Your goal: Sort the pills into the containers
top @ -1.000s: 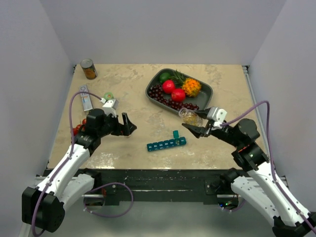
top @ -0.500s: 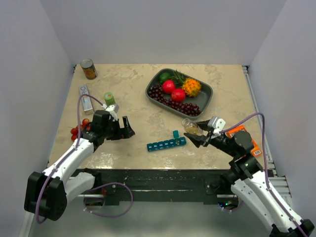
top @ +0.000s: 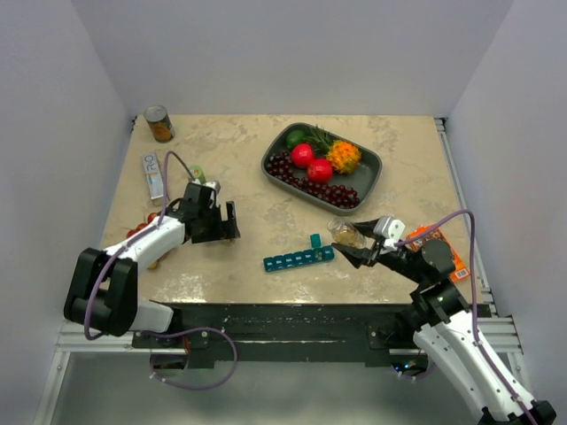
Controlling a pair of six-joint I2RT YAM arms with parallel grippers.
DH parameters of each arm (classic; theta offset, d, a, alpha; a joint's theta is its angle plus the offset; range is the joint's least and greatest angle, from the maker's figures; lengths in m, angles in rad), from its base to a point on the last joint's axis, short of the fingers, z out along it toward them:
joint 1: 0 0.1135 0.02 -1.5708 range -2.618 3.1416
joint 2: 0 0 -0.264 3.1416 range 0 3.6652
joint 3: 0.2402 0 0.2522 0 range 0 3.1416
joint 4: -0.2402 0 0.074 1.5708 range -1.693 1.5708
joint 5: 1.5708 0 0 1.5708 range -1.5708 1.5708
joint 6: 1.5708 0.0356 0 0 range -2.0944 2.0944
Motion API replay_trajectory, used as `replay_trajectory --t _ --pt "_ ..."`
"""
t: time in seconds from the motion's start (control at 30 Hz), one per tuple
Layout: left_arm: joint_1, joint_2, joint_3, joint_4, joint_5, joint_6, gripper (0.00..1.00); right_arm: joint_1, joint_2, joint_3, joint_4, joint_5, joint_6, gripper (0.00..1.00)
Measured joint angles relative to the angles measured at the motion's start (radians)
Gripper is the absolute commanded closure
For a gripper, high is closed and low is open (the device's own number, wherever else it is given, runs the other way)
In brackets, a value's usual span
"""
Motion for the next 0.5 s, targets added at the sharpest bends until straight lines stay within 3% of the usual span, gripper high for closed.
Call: replay_trajectory --t 0.2,0.5 --pt "-0.051 0.096 0.051 0.003 -0.053 0.011 0.14 -0.006 0.000 -0.005 0.001 -0.002 0.000 1.00" --pt "-0.100 0.190 0.099 0.001 -0.163 0.037 0.36 -0.011 0.001 -0.006 0.008 -0.008 0.001 1.00"
